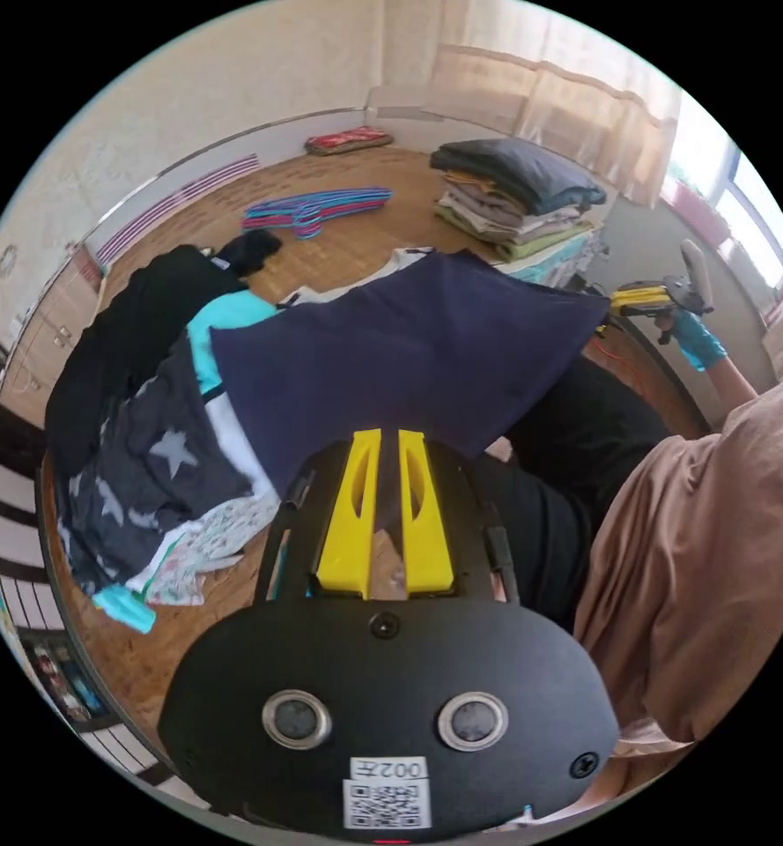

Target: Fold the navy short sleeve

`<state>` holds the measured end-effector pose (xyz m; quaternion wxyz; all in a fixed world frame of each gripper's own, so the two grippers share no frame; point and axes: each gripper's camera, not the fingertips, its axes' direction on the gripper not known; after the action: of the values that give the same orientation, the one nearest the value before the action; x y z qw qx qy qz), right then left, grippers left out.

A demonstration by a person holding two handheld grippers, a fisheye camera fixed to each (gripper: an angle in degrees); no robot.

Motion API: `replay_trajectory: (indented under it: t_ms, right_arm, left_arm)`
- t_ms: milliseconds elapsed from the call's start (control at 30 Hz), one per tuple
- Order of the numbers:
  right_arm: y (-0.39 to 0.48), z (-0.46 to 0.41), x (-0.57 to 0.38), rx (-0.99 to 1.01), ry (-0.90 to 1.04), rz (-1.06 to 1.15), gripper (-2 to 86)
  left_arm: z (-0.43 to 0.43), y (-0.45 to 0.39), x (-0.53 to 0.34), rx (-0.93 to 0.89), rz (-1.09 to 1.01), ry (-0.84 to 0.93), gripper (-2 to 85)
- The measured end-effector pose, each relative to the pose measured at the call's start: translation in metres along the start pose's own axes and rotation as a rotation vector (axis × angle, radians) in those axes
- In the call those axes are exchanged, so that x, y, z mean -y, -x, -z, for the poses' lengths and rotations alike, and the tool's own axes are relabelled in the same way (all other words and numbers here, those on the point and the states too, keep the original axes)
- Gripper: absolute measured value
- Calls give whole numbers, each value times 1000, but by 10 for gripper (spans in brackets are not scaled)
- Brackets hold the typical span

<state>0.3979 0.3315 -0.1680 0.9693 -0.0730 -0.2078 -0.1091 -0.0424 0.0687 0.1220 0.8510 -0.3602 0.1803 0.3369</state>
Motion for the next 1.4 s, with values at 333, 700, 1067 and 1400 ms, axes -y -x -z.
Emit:
replay_trajectory:
  t_ms: [333,700,1067,1400]
  right_arm:
    - [23,19,31,-48,-125,68,-9]
    - [37,13,64,-46,-244,67,-9]
    - [48,-14,95,32,-212,156,8]
    - [54,-82,124,-85,-113,302,170]
  left_arm:
    - [-17,-107,138,-134,-367,-41,94]
    - [-32,-172,227,24,-369,-45,128]
    - [-24,-183,246,98,-274,-79,-6]
    - [10,-161,250,20,-198,-89,-9]
